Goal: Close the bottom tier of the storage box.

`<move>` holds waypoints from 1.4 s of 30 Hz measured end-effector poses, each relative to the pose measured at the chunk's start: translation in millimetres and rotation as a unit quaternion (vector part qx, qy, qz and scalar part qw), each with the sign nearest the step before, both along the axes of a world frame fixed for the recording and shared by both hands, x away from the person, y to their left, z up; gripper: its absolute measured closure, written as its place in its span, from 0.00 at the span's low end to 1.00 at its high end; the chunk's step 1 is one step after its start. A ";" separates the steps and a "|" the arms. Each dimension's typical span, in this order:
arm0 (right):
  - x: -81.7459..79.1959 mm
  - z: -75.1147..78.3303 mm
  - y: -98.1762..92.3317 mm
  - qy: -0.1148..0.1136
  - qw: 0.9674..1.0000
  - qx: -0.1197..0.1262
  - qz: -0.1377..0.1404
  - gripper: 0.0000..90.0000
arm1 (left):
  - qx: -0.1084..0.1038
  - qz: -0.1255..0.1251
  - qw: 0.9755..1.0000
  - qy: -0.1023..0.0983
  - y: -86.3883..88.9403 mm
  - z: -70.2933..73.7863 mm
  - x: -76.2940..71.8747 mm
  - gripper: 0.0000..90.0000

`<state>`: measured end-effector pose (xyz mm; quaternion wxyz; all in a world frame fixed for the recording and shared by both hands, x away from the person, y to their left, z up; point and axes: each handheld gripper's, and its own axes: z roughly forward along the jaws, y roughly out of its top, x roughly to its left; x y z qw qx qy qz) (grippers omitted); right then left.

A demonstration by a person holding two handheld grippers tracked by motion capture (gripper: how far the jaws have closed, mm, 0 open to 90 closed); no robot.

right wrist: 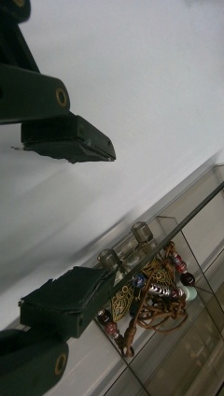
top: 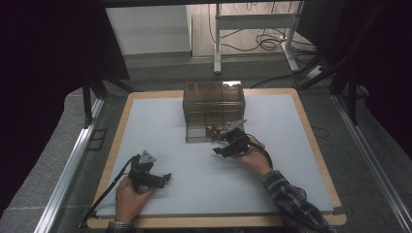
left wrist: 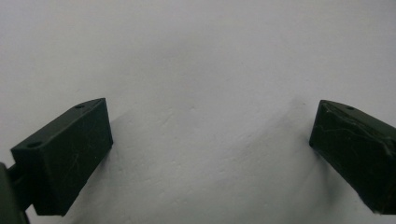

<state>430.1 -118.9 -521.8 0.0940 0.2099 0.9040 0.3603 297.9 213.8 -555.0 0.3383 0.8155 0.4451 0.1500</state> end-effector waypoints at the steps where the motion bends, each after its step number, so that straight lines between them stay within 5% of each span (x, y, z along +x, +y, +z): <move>1: 0.0 -0.3 0.4 0.000 1.000 -0.001 0.000 0.39 | 0.000 0.000 1.000 0.000 0.0 0.0 0.0 0.00; 42: 7.0 0.3 2.9 -0.010 1.000 0.001 -0.003 0.38 | 0.000 0.000 1.000 0.000 0.0 0.0 0.0 0.00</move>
